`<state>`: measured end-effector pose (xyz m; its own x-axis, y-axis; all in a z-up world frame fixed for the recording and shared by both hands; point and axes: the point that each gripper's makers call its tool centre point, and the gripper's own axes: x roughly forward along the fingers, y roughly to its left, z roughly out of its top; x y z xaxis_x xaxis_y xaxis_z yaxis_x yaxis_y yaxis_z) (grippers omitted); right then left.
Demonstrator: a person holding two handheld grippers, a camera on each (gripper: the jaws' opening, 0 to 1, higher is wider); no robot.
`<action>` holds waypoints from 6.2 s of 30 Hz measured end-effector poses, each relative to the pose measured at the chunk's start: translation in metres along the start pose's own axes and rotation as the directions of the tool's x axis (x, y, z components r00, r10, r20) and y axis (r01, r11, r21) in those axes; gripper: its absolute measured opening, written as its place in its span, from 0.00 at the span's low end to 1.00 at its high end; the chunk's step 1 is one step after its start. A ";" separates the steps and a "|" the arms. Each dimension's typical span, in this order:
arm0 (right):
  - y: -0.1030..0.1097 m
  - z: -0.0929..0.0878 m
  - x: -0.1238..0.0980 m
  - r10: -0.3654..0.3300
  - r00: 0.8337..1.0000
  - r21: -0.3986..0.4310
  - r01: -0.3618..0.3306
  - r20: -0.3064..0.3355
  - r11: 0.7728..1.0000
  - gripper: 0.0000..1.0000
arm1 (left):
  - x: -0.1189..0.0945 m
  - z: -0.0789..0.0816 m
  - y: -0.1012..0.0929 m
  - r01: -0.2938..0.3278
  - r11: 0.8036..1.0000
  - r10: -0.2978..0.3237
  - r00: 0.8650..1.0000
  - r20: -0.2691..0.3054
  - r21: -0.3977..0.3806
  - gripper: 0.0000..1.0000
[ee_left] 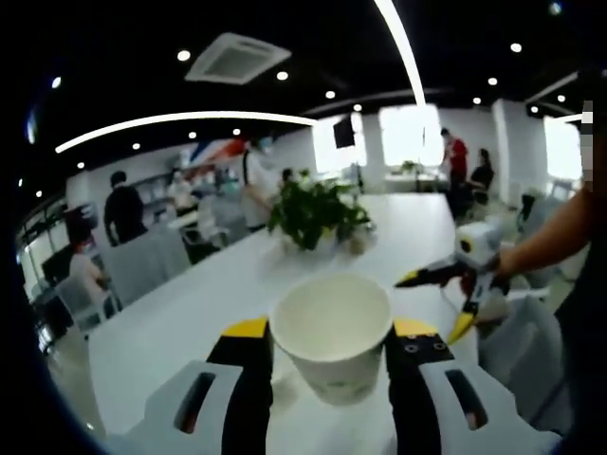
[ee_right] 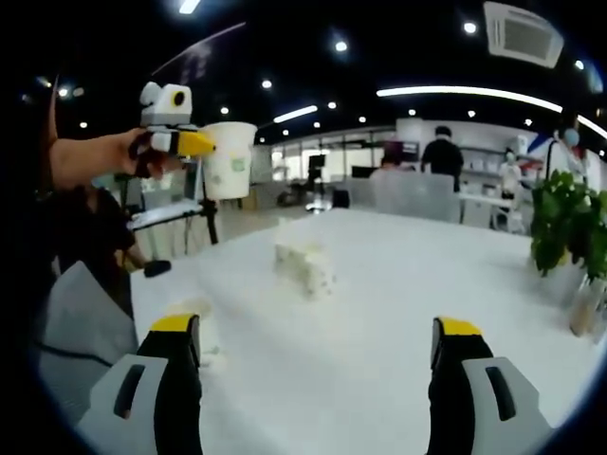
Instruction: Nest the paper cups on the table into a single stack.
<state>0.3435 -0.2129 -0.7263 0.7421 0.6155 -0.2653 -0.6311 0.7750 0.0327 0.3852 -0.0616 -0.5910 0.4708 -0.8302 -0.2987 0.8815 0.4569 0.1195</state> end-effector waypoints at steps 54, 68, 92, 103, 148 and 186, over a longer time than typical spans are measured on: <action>0.004 -0.009 -0.006 0.003 1.000 0.009 -0.002 -0.017 1.000 1.00 | -0.017 -0.003 -0.075 0.093 0.992 -0.071 0.968 0.239 -0.081 0.41; 0.007 -0.011 -0.006 0.005 1.000 0.012 -0.005 -0.023 1.000 1.00 | -0.012 -0.016 -0.086 0.115 0.991 -0.094 0.963 0.251 -0.067 0.41; 0.010 -0.017 -0.011 -0.003 0.999 0.024 0.004 -0.033 1.000 1.00 | -0.002 -0.044 -0.089 0.107 0.991 -0.083 0.964 0.253 -0.082 0.41; 0.013 -0.017 -0.010 0.006 0.999 0.026 -0.005 -0.037 1.000 1.00 | 0.004 -0.066 -0.089 0.082 0.994 -0.064 0.971 0.228 -0.070 0.41; 0.018 -0.013 0.000 0.032 0.999 0.019 -0.031 -0.037 0.999 1.00 | 0.011 -0.151 -0.099 0.095 0.992 -0.097 0.995 -0.028 -0.086 0.41; 0.015 0.004 0.007 0.030 1.000 0.004 -0.030 -0.008 1.000 1.00 | -0.018 -0.136 -0.055 -0.021 0.991 0.020 1.000 -0.008 -0.131 0.81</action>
<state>0.3400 -0.1959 -0.7240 0.7210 0.6372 -0.2723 -0.6520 0.7569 0.0445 0.3230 -0.0285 -0.7215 0.4881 -0.8182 -0.3038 0.8589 0.5121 0.0008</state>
